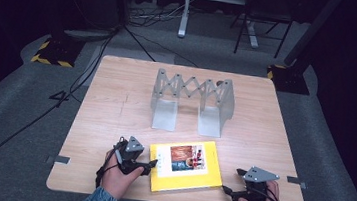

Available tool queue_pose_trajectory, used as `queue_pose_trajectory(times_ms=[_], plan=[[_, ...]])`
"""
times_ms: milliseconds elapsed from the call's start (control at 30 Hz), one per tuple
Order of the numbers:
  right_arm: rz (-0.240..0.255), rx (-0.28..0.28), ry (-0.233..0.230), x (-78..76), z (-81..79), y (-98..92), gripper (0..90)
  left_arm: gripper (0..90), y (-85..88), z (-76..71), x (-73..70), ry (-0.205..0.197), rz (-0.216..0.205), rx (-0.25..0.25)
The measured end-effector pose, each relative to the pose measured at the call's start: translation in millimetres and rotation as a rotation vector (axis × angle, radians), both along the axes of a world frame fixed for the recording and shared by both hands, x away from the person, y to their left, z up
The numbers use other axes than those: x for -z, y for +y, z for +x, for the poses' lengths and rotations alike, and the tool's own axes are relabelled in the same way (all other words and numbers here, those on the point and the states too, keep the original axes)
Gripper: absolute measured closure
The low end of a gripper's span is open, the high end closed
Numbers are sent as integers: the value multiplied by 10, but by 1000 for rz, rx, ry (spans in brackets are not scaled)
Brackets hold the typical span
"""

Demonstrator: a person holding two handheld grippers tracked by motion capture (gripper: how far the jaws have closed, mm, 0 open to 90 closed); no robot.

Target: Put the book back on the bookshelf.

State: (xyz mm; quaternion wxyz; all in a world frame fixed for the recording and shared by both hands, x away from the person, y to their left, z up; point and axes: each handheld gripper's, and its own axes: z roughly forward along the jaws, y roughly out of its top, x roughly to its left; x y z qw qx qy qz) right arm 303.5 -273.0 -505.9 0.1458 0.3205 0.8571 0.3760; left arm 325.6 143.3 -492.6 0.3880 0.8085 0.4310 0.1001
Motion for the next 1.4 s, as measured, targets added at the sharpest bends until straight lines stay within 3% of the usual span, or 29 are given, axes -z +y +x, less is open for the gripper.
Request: queue_pose_trajectory(times_ms=[367,633,833,1100,1267,1400], plan=[[-1,-20,1,0,-44,23,156,317,-3,5,34,18,-14,-2],[1,-22,1,2,-46,68,152,317,11,41,86,62,-84,-5],[1,-11,3,2,-40,117,154,370,-41,50,102,63,-110,30],[0,-15,3,1,-31,157,153,370,-52,50,96,71,-110,23],[-2,-44,0,3,-11,241,146,374,-94,76,46,98,-76,17],[-2,-46,0,3,-10,246,147,401,-115,51,12,46,-46,46]])
